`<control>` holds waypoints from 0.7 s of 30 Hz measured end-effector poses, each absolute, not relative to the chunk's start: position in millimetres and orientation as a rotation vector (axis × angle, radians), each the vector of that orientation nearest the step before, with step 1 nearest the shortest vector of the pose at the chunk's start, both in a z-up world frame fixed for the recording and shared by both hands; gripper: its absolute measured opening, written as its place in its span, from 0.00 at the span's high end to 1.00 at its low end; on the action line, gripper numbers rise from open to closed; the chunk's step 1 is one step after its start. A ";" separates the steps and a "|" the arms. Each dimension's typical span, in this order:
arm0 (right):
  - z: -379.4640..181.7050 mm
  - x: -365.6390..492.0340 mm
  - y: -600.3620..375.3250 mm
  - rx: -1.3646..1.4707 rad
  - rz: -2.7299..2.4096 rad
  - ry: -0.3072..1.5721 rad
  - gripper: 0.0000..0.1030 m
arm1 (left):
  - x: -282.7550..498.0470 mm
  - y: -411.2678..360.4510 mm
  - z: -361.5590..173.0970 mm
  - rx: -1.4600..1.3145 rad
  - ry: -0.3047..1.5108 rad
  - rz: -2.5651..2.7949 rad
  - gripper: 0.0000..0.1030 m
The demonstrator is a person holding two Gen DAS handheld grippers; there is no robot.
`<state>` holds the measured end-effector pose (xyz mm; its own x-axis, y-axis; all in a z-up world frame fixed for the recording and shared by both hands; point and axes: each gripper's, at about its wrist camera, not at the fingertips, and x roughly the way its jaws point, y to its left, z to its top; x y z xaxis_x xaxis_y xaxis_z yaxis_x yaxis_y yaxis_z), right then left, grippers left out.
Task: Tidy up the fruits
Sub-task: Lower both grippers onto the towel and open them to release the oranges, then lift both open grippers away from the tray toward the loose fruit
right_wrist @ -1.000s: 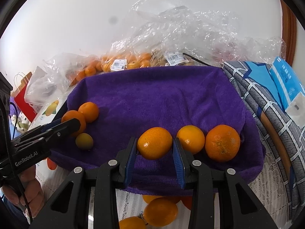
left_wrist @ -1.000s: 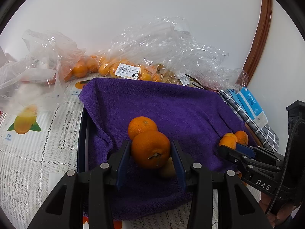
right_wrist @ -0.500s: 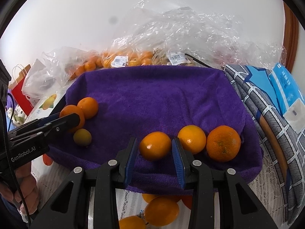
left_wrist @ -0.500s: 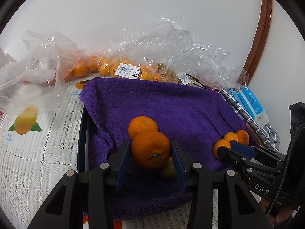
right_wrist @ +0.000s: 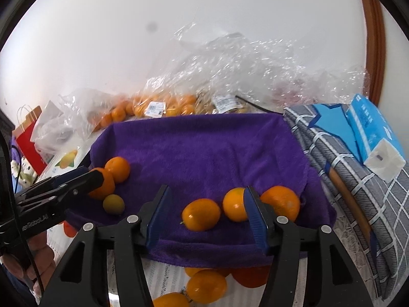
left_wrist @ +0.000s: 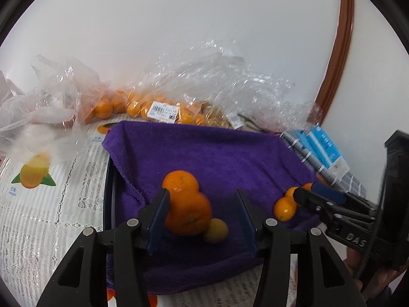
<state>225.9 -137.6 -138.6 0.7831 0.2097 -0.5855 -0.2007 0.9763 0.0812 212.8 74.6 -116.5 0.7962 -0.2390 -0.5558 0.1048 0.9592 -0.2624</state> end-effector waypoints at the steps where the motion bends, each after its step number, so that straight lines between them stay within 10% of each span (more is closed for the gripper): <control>1: -138.0 226.0 -139.1 0.017 0.217 0.630 0.43 | 211.3 75.8 -115.7 -0.236 0.611 -0.188 0.52; 21: -122.5 212.4 -167.8 0.097 0.136 0.520 0.43 | 204.4 77.7 -109.3 -0.268 0.565 -0.216 0.52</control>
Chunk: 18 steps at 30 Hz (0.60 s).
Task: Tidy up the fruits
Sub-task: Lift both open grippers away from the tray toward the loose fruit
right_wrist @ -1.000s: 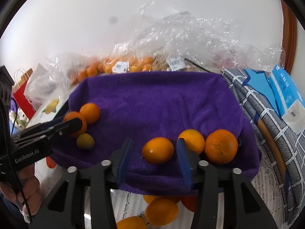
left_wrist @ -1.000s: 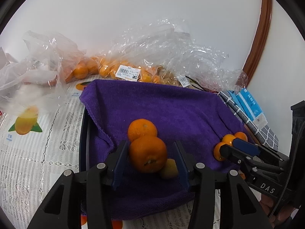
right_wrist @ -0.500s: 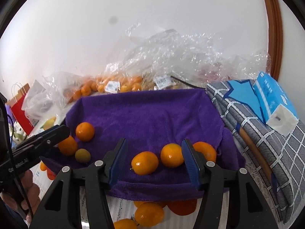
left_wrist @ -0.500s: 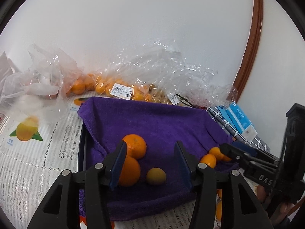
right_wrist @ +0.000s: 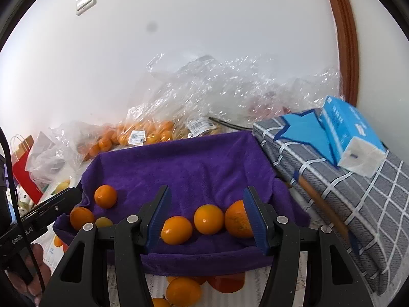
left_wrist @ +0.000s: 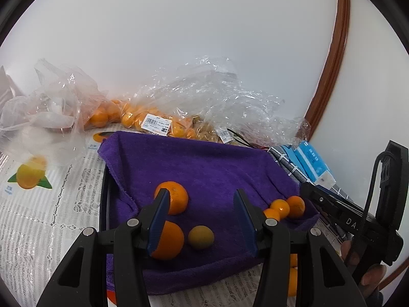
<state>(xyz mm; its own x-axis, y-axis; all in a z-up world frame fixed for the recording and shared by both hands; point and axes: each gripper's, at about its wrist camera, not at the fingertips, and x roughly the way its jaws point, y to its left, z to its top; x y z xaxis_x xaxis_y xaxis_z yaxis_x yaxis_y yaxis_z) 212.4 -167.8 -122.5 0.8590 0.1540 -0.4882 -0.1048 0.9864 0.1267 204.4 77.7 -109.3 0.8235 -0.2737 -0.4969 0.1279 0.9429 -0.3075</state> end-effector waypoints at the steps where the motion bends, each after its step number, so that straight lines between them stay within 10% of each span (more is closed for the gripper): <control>1: -121.9 210.9 -166.5 0.078 0.129 0.515 0.43 | 204.3 77.8 -109.1 -0.266 0.566 -0.216 0.52; 18: -135.5 155.1 -170.8 0.034 0.071 0.643 0.43 | 207.3 83.9 -106.0 -0.300 0.596 -0.229 0.52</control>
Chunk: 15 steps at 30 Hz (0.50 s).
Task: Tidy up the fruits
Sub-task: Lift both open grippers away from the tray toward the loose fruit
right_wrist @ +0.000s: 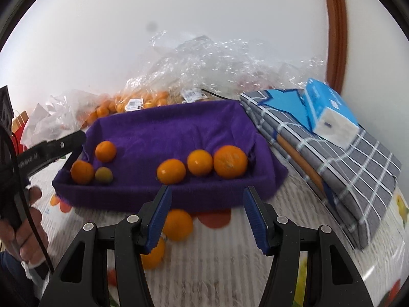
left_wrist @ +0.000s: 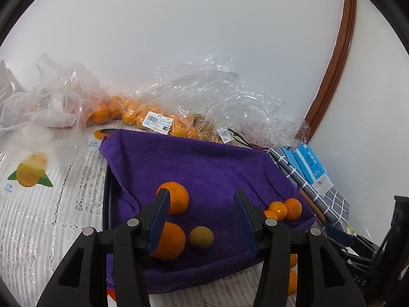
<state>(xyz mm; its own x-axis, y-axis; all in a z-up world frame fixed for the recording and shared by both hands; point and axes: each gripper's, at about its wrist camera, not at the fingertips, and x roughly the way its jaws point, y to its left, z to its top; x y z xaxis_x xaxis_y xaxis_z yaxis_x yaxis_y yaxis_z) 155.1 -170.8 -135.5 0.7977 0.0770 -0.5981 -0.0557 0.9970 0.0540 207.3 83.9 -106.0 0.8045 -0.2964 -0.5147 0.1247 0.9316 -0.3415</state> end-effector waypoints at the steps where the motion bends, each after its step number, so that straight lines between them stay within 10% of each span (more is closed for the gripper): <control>1: -135.1 151.8 -173.1 0.034 0.062 0.645 0.43 | 207.3 83.3 -106.3 -0.298 0.597 -0.231 0.52; 15: -142.9 127.7 -206.2 0.130 -0.009 0.676 0.47 | 193.5 62.7 -104.2 -0.217 0.610 -0.272 0.52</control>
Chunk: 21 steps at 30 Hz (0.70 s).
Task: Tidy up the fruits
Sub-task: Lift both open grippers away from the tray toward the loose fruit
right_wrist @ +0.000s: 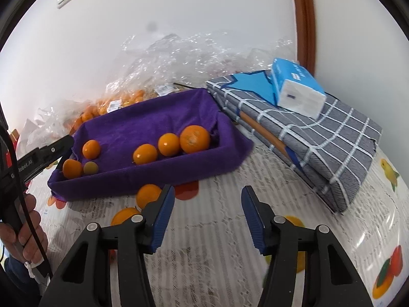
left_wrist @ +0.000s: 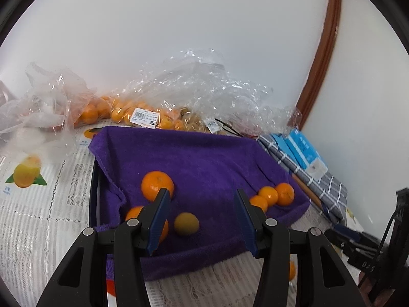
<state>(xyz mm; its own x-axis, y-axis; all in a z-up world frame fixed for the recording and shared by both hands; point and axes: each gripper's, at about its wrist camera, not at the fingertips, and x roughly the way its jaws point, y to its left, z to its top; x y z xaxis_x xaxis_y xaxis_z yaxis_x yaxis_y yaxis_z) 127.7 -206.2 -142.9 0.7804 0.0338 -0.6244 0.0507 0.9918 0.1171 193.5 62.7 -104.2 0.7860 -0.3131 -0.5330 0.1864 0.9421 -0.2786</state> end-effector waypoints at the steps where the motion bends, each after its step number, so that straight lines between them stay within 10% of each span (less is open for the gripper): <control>1: -142.5 125.9 -208.1 0.130 -0.016 0.677 0.47 | 190.4 60.3 -102.8 -0.211 0.610 -0.276 0.52; 21: -141.2 109.1 -223.1 0.129 -0.036 0.685 0.47 | 137.8 54.0 -134.6 -0.270 0.861 -0.320 0.51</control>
<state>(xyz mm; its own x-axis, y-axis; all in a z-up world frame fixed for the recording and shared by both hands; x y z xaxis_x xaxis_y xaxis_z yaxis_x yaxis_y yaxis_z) 109.1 -223.1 -141.2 0.7744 0.0092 -0.6326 0.0757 0.9914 0.1071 137.8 54.0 -134.6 0.6095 -0.3807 -0.6954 0.1658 0.9190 -0.3577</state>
